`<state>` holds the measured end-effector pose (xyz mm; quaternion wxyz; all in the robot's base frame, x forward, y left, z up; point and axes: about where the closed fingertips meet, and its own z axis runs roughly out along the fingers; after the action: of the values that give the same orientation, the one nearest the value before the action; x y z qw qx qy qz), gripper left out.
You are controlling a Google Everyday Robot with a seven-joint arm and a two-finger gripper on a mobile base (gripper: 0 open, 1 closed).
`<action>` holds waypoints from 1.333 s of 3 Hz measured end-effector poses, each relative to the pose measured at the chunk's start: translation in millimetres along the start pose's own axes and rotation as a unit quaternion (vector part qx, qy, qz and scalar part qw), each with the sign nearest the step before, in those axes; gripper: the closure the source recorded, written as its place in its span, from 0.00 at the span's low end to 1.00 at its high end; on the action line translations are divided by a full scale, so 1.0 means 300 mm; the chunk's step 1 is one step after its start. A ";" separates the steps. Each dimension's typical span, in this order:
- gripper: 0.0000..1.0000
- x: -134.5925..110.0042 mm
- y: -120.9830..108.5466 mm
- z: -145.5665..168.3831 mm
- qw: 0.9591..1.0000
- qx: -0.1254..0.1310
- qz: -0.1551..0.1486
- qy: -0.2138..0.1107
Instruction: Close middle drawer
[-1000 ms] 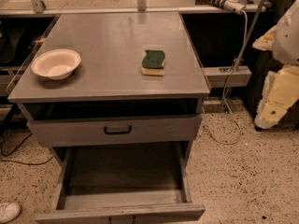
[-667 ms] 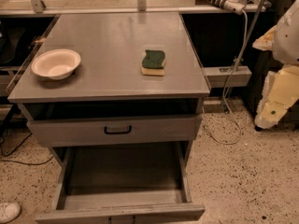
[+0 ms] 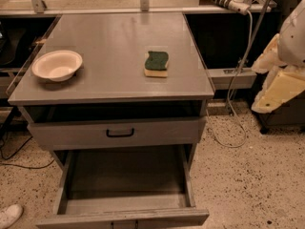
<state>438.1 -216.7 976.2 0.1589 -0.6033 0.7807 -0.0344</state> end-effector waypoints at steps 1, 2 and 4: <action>0.64 0.000 0.000 0.000 1.000 0.000 0.000 0.000; 0.88 0.000 0.000 0.000 1.000 0.000 0.000 0.000; 1.00 0.034 0.025 0.007 1.000 0.011 -0.002 0.006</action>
Offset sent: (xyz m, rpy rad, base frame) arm 0.0000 0.0000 0.0000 0.0000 0.0000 0.0000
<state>429.5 -224.1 970.1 0.1612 -0.6030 0.7799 -0.0467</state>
